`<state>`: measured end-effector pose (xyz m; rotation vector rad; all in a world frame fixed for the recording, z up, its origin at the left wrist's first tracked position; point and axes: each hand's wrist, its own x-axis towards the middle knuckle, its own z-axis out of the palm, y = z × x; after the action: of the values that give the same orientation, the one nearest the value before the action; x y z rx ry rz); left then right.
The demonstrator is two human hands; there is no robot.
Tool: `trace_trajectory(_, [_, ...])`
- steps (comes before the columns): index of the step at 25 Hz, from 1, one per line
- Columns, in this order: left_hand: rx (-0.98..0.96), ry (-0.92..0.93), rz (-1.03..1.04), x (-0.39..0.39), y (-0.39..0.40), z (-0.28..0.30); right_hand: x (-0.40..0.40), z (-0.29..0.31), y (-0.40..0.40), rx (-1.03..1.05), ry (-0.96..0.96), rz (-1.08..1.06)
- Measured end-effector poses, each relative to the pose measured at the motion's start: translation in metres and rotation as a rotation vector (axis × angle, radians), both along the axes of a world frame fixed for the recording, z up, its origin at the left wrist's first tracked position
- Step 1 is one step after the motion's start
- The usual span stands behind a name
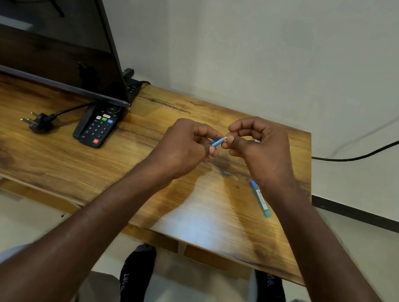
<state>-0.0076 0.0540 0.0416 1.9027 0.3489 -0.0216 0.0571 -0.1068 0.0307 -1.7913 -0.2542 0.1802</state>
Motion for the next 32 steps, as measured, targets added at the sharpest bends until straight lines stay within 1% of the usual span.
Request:
trace_trajectory(6, [0.133,0.000,-0.009,0.002,-0.001,-0.005,0.002,-0.004,-0.003,-0.194,-0.171,0.046])
trace_trajectory(10, [0.172,-0.007,-0.013,0.002,-0.002,-0.006,0.001,-0.006,-0.002,-0.232,-0.211,0.063])
trace_trajectory(14, [0.163,-0.014,-0.005,0.002,-0.004,-0.006,-0.001,-0.007,-0.001,-0.238,-0.236,0.054])
trace_trajectory(18, [0.131,-0.007,-0.012,0.002,-0.004,-0.004,0.000,-0.004,-0.001,-0.209,-0.208,0.034])
trace_trajectory(25, [-0.009,-0.010,-0.012,0.001,-0.002,0.001,0.000,0.003,-0.001,-0.002,0.011,-0.027])
trace_trajectory(29, [-0.015,0.006,0.003,0.001,-0.002,0.002,0.001,0.003,-0.002,0.039,0.046,-0.057])
trace_trajectory(31, [-0.005,0.015,0.009,0.001,-0.001,0.001,0.002,0.002,-0.004,-0.014,0.027,-0.070])
trace_trajectory(32, [-0.005,0.015,0.017,0.001,-0.001,0.001,0.003,0.001,-0.006,-0.127,-0.012,-0.073])
